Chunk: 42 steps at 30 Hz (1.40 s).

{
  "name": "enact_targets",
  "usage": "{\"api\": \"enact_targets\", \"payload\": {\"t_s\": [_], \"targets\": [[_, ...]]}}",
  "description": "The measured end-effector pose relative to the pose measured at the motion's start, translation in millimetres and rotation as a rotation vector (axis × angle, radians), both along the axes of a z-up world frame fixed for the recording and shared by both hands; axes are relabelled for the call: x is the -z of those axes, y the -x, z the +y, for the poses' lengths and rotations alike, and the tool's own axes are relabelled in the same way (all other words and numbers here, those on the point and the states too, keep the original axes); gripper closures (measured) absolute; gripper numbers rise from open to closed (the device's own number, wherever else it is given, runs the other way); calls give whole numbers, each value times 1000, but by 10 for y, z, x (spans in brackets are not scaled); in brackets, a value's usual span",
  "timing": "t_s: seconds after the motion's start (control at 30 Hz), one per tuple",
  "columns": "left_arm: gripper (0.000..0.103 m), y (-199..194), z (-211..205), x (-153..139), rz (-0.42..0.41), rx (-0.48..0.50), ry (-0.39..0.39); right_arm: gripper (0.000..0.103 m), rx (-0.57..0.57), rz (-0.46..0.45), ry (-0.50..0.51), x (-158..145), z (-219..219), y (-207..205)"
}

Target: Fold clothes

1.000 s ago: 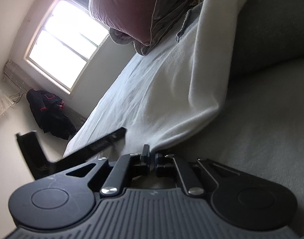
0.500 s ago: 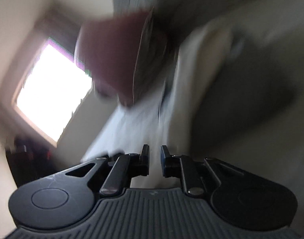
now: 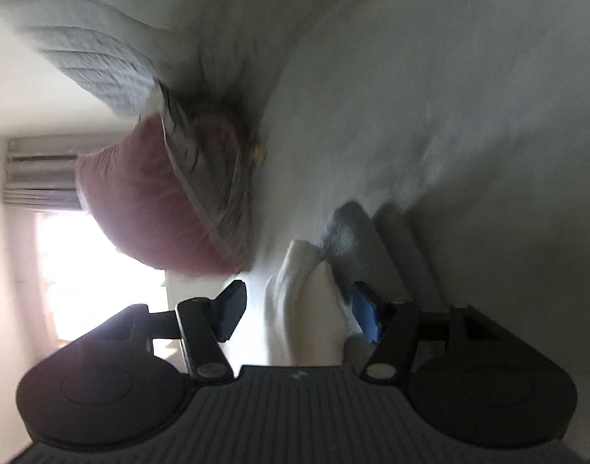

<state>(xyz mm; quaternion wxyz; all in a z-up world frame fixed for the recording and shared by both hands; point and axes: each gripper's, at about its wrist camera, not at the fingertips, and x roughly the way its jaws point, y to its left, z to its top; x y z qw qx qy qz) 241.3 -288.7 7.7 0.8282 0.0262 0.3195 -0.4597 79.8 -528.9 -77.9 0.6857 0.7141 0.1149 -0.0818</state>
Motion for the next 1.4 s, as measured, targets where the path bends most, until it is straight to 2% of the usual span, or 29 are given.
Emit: {"api": "enact_targets", "payload": {"t_s": [0.07, 0.17, 0.27, 0.37, 0.47, 0.53, 0.6, 0.7, 0.8, 0.97, 1.07, 1.1, 1.13, 1.23, 1.33, 1.37, 1.4], "targets": [[39, 39, -67, 39, 27, 29, 23, 39, -81, -45, -70, 125, -157, -55], [43, 130, -124, 86, 51, 65, 51, 40, -85, -45, -45, 96, -182, -18], [44, 237, -148, 107, 57, 109, 81, 52, -90, -45, -20, 68, -206, 19], [44, 351, -161, 103, 54, 174, 104, 52, -95, -46, 5, 39, -231, 56], [44, 433, -215, 121, 76, 278, 94, 52, -99, -46, 30, 10, -255, 93], [44, 511, -272, 149, 84, 354, 61, 52, -109, -34, 96, -1, -282, 133], [44, 561, -292, 149, 71, 390, 51, 52, -136, -35, 148, -14, -307, 141], [42, 507, -271, 95, 64, 367, 90, 52, -168, -37, 211, -32, -328, 148], [42, 405, -335, 82, 19, 294, 53, 52, -167, -31, 258, -46, -332, 145], [42, 356, -555, 225, -79, 268, -107, 52, -173, -18, 282, -27, -327, 119], [43, 371, -600, 305, -116, 268, -146, 52, -225, 30, 374, -57, -293, 51], [49, 376, -606, 326, -126, 267, -155, 52, -245, 46, 412, -75, -276, 35], [66, 382, -600, 335, -136, 267, -160, 52, -275, 61, 458, -96, -253, 17], [86, 396, -582, 341, -164, 266, -173, 51, -398, 66, 621, -164, -151, 33], [99, 398, -570, 313, -182, 256, -171, 51, -401, 24, 684, -238, -82, 72], [100, 399, -564, 296, -186, 254, -165, 55, -402, 11, 705, -262, -59, 85], [101, 415, -551, 280, -194, 252, -160, 71, -402, -3, 726, -287, -36, 98]]}}
